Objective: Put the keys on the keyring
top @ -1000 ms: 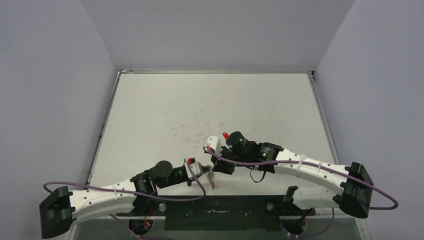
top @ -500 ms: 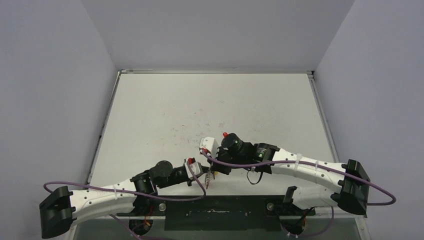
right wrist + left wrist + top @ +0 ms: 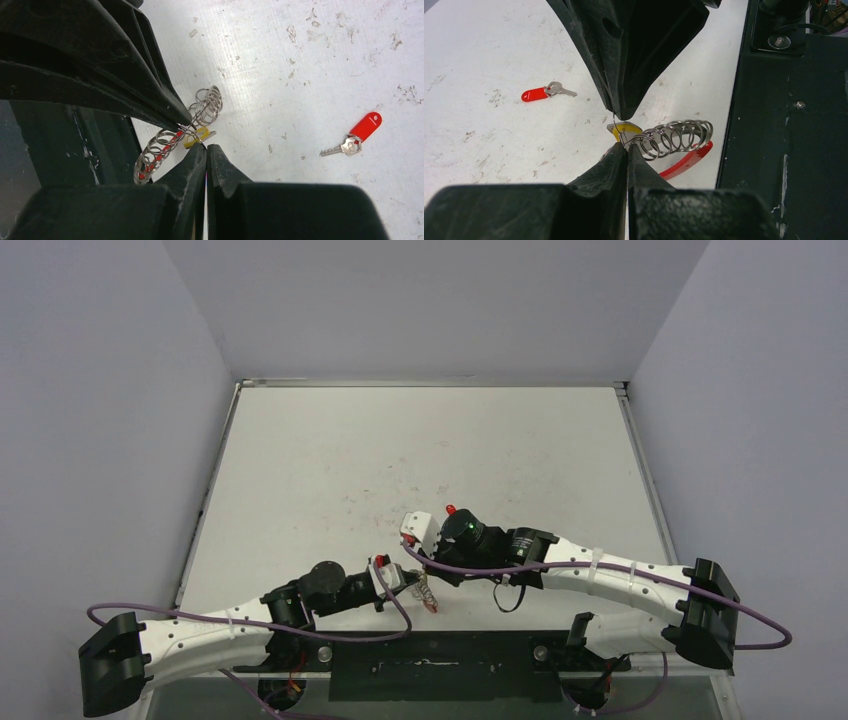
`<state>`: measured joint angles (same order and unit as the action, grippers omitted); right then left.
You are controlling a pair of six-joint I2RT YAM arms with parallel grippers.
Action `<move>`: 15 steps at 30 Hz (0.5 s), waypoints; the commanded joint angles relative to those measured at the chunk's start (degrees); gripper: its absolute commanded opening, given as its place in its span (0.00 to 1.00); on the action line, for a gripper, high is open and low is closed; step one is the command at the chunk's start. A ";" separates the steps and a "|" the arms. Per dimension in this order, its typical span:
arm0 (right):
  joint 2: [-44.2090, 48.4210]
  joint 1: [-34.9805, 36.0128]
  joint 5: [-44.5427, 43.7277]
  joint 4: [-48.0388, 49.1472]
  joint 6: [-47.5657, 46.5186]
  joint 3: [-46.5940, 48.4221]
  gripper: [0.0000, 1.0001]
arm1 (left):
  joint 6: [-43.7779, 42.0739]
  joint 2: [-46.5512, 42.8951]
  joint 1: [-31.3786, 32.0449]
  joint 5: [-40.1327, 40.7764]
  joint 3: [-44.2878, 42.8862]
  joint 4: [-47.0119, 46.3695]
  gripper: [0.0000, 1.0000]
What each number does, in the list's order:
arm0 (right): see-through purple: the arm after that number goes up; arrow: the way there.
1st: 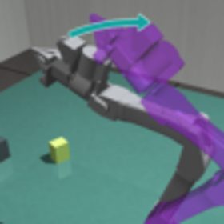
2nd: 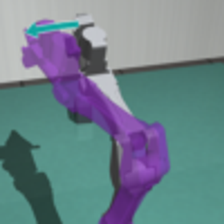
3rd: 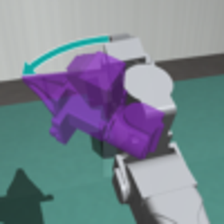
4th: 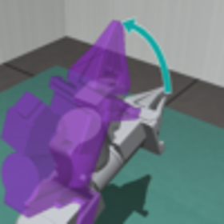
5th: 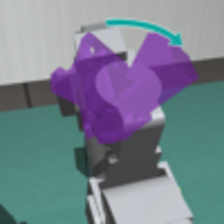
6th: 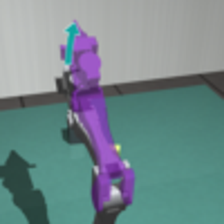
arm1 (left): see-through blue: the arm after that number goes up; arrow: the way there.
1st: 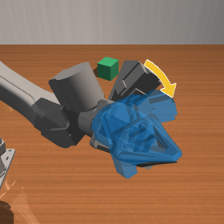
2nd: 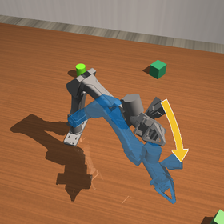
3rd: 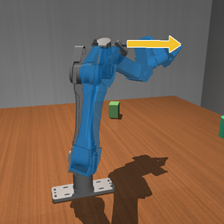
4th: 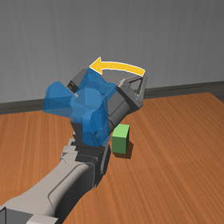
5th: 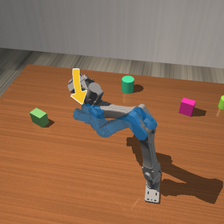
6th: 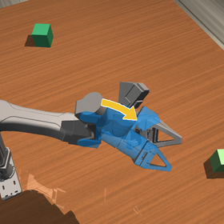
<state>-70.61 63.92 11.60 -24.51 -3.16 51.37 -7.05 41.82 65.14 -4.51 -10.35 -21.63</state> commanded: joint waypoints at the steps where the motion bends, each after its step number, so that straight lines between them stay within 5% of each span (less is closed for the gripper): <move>1: 1.26 0.26 -5.37 1.75 0.83 0.09 0.00 | 0.97 -0.77 0.25 -1.64 -2.35 -3.97 0.00; 13: 1.52 0.48 -4.34 3.33 0.64 -1.48 0.00 | 1.25 -1.55 0.25 -1.39 -1.66 -4.07 0.00; 15: 2.60 0.45 -4.36 4.21 1.05 -2.09 0.16 | 1.23 -1.76 0.25 -1.38 -1.46 -4.06 0.00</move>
<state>-70.61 64.25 9.63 -23.94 -2.35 50.24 -6.59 41.28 65.14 -4.51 -10.35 -21.71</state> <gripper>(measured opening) 0.037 0.009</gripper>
